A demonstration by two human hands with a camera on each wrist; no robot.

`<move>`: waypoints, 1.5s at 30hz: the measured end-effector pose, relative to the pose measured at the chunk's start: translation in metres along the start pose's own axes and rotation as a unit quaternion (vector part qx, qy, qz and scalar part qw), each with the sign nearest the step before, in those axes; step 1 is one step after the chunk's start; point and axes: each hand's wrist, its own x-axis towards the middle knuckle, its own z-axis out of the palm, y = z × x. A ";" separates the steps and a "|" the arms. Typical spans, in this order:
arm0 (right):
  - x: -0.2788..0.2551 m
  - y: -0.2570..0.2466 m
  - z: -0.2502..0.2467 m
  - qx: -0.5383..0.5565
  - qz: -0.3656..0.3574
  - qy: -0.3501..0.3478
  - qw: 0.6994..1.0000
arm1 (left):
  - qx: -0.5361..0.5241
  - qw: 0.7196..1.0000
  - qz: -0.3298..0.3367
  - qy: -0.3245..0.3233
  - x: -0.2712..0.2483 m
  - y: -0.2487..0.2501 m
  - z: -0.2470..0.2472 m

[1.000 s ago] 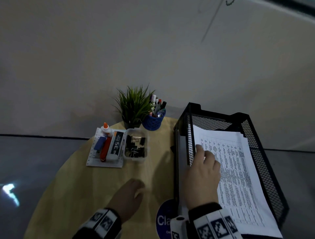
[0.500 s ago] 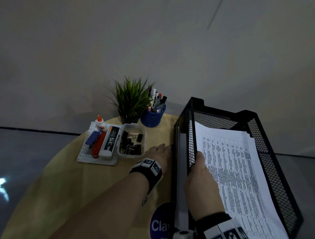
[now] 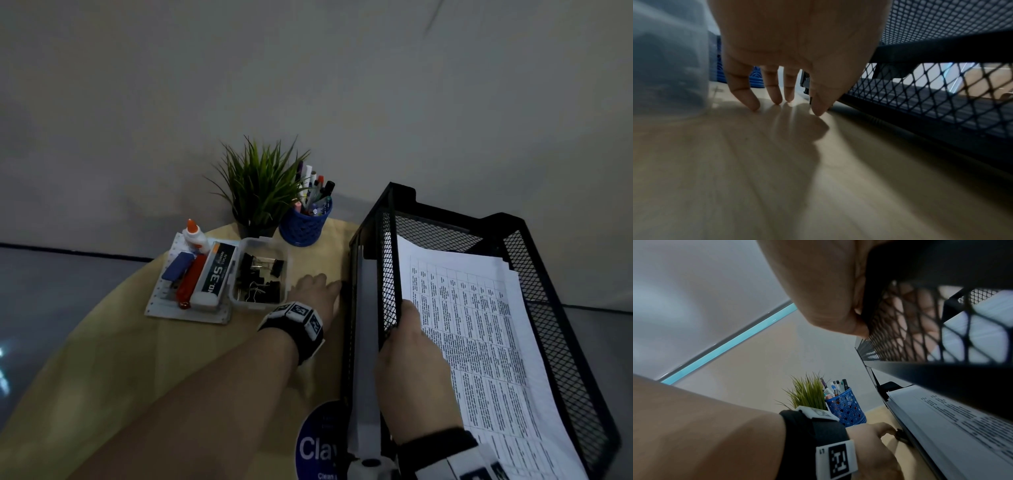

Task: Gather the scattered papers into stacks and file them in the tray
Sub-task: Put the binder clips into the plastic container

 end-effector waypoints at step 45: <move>-0.008 0.012 0.004 0.058 -0.039 0.030 0.997 | -0.038 0.980 -0.152 0.125 -0.081 -0.055 -0.042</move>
